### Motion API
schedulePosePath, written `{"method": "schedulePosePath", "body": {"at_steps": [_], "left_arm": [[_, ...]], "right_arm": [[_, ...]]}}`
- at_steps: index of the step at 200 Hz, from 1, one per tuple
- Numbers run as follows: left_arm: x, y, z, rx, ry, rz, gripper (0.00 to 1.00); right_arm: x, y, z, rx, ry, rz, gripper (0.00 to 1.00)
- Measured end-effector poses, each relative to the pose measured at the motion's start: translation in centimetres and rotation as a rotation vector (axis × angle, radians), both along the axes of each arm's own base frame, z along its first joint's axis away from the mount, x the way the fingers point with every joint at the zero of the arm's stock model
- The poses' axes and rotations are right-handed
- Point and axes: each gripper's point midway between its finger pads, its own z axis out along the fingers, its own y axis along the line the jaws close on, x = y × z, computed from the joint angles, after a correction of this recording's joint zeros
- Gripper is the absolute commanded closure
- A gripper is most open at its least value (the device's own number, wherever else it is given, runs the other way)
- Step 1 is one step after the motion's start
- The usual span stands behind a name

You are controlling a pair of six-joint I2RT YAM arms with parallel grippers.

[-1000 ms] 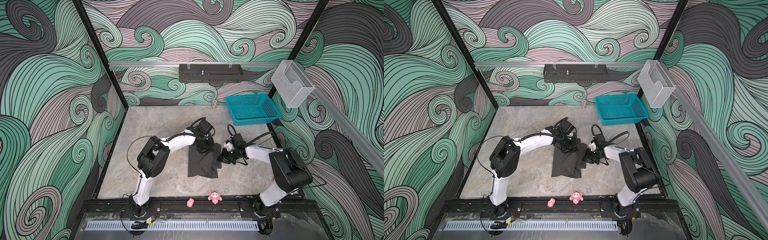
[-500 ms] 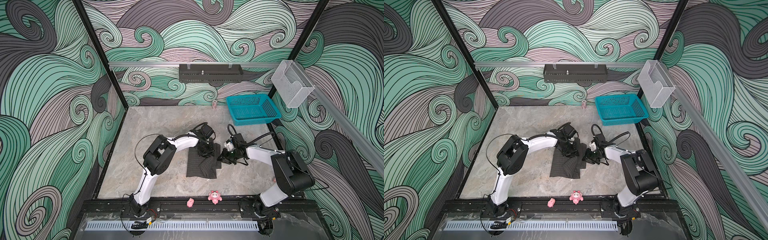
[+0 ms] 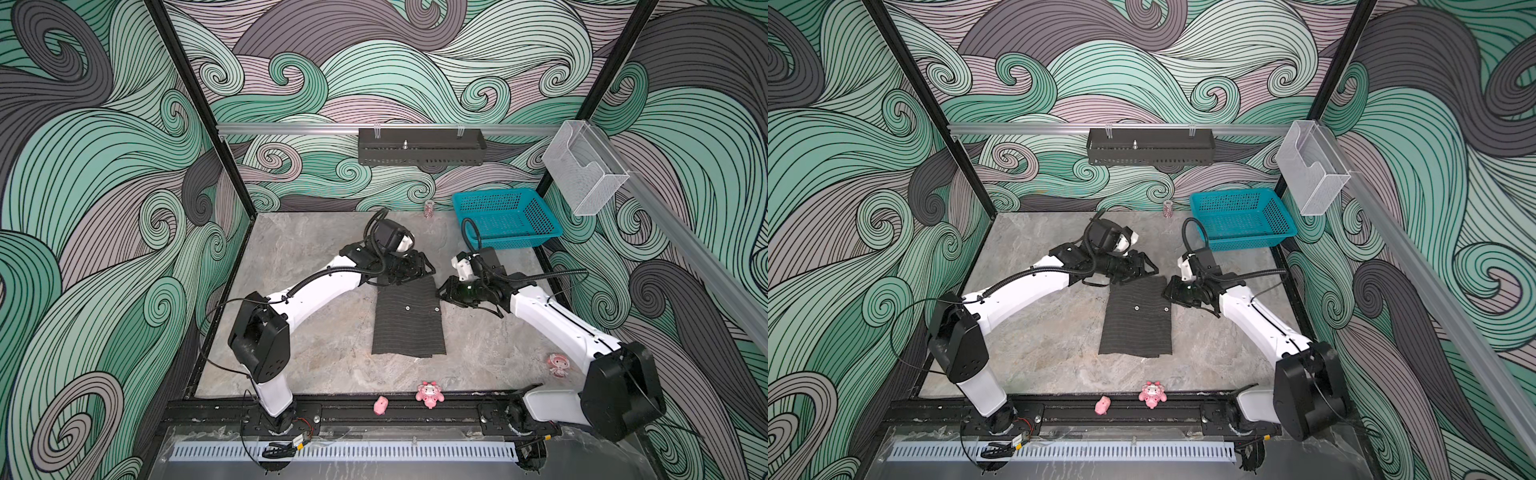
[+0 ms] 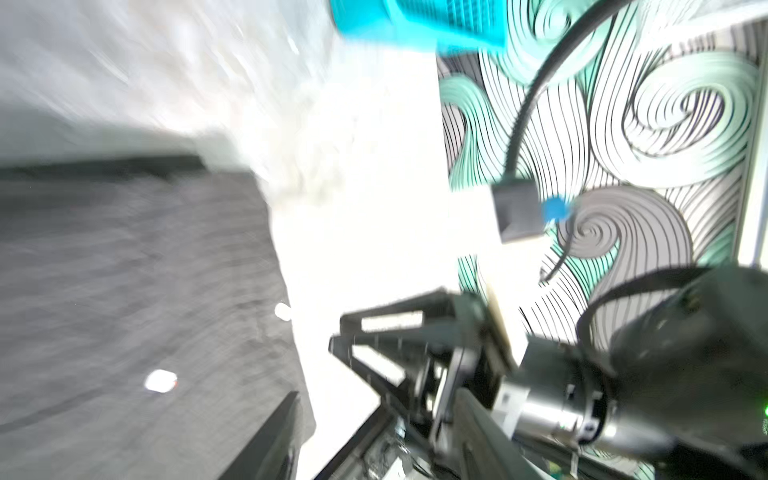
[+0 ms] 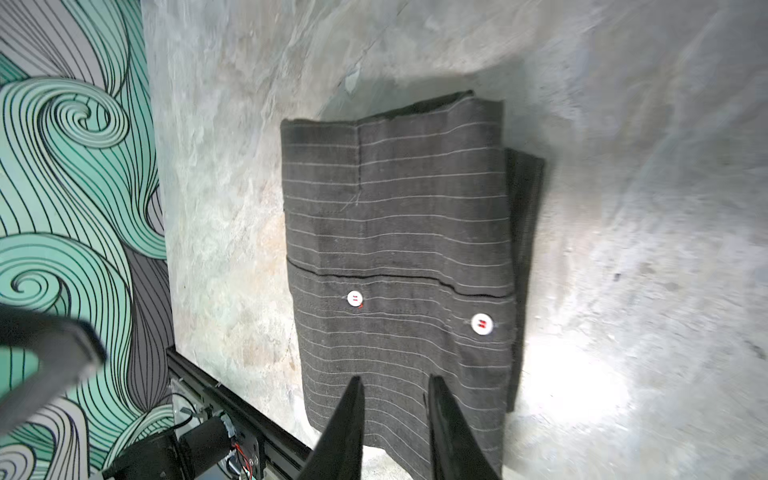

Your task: Fold and stack the long sleeve shirts

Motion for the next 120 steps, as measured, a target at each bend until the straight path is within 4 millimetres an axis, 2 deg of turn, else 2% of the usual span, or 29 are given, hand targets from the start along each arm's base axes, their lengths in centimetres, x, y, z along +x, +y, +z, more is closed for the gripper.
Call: {"method": "schedulePosePath", "body": {"at_steps": [13, 30, 50, 64, 72, 84, 120], "left_arm": [[1.6, 1.0, -2.7, 0.032, 0.045, 0.015, 0.50], [3.3, 2.1, -8.1, 0.099, 0.136, 0.030, 0.52], [3.7, 3.7, -14.4, 0.188, 0.259, 0.040, 0.54], [3.9, 4.2, -16.9, 0.228, 0.313, 0.036, 0.54], [4.1, 4.2, -17.7, 0.236, 0.327, 0.032, 0.54], [4.8, 4.1, -17.6, 0.229, 0.330, 0.027, 0.54], [6.5, 4.1, -17.6, 0.218, 0.310, 0.019, 0.47]], "right_arm": [[-0.9, 1.2, -1.6, 0.000, 0.051, 0.031, 0.78], [-2.1, 1.8, -4.0, 0.000, 0.118, 0.042, 0.78], [-3.6, 1.3, -6.6, -0.010, 0.189, 0.027, 0.79], [-4.4, 0.9, -8.4, -0.020, 0.230, 0.019, 0.80], [-4.8, 0.8, -9.5, -0.026, 0.253, 0.017, 0.80], [-5.2, 1.1, -10.6, -0.007, 0.280, 0.025, 0.80], [-4.6, 2.2, -10.6, 0.056, 0.269, 0.047, 0.79]]}}
